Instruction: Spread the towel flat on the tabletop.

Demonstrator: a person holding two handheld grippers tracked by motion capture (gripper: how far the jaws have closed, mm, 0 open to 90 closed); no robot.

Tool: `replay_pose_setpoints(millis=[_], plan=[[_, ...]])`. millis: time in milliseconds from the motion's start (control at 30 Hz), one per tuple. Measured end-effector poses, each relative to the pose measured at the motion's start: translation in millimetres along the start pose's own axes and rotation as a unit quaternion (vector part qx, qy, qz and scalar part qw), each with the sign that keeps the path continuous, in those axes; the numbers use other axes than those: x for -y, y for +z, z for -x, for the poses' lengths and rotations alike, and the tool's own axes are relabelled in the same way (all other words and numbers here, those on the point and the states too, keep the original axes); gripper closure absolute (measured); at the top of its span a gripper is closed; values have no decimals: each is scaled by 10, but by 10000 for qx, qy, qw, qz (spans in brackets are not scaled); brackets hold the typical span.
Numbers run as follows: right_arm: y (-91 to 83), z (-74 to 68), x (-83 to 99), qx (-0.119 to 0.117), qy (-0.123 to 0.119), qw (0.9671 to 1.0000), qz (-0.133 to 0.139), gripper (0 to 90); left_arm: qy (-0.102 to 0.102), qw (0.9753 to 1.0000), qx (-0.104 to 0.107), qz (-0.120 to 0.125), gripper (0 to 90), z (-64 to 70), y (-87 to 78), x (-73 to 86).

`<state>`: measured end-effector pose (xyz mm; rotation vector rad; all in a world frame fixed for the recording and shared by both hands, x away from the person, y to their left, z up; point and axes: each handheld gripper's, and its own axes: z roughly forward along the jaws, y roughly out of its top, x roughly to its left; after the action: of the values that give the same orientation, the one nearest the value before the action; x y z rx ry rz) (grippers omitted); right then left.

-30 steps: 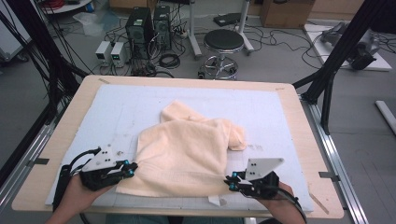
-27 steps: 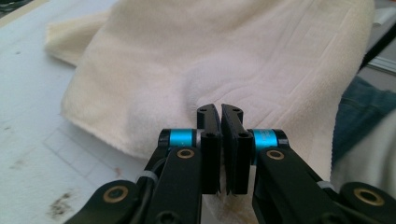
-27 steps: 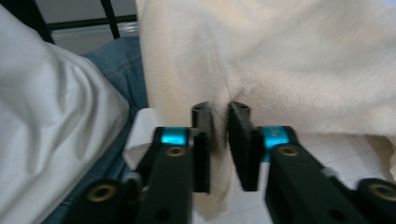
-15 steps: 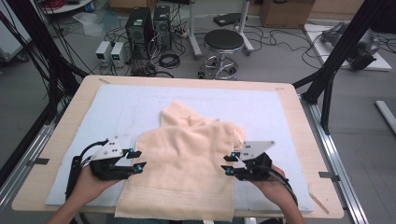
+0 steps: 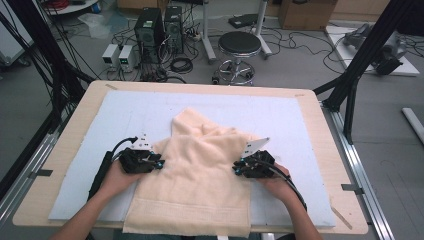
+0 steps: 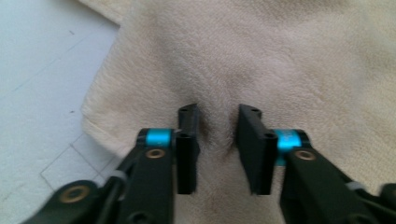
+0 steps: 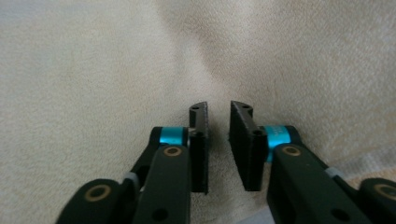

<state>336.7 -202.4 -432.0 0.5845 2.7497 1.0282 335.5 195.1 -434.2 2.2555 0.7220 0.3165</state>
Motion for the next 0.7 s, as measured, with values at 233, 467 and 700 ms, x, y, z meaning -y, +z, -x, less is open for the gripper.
replay_pose_setpoints(millis=[233,467,700], plan=[[-29,-38,-1,-150,-58,9999,-7,875,144,9998,-60,-105,832,85,-63,-5],[-257,-253,77,-222,-92,9991,356,876,339,9994,24,59,838,303,-332,95],[-519,-594,151,-313,-303,9972,602,876,511,9982,174,261,840,661,-659,264]])
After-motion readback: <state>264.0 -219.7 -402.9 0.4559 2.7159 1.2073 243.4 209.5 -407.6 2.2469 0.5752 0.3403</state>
